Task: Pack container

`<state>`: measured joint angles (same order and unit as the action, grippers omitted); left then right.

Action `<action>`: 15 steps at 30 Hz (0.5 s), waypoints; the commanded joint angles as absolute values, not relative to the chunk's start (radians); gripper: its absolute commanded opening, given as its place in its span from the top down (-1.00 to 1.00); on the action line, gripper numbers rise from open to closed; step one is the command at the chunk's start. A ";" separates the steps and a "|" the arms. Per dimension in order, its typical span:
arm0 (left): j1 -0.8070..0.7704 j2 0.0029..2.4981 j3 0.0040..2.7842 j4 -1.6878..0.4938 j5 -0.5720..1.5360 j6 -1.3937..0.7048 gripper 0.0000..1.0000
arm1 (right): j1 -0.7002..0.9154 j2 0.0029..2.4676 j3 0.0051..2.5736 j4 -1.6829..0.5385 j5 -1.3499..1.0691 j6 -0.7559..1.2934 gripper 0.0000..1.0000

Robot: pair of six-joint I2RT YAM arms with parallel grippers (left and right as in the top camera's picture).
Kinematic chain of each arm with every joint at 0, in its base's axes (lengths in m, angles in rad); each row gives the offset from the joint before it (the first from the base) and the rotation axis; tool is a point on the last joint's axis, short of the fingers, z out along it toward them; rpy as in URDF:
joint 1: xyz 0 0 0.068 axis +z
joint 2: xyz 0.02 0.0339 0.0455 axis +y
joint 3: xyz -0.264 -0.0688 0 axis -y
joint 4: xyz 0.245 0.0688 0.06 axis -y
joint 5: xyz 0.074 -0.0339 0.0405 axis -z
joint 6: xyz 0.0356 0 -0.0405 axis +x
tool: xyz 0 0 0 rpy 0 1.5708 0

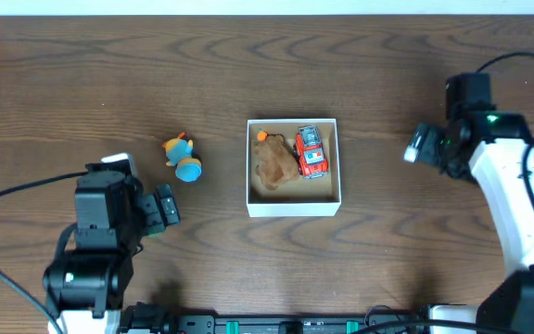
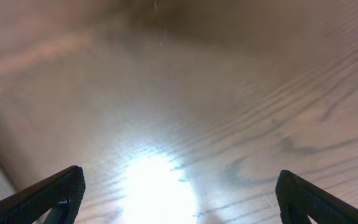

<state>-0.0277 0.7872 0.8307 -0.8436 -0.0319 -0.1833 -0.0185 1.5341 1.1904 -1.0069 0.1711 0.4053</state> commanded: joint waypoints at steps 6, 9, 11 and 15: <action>-0.023 0.945 0.854 -0.787 -0.060 -0.247 -0.96 | -0.023 1.534 1.068 -0.945 0.108 0.376 -0.99; -0.023 1.047 0.896 -0.759 -0.061 -0.249 -0.96 | -0.023 1.534 1.043 -0.923 0.096 0.377 -0.99; -0.023 1.123 0.950 -0.749 -0.061 -0.245 -0.96 | -0.023 1.534 1.033 -0.912 0.096 0.377 -0.98; -0.023 1.297 1.112 -0.759 -0.060 -0.244 -0.96 | -0.023 1.534 1.032 -0.907 0.096 0.377 -0.99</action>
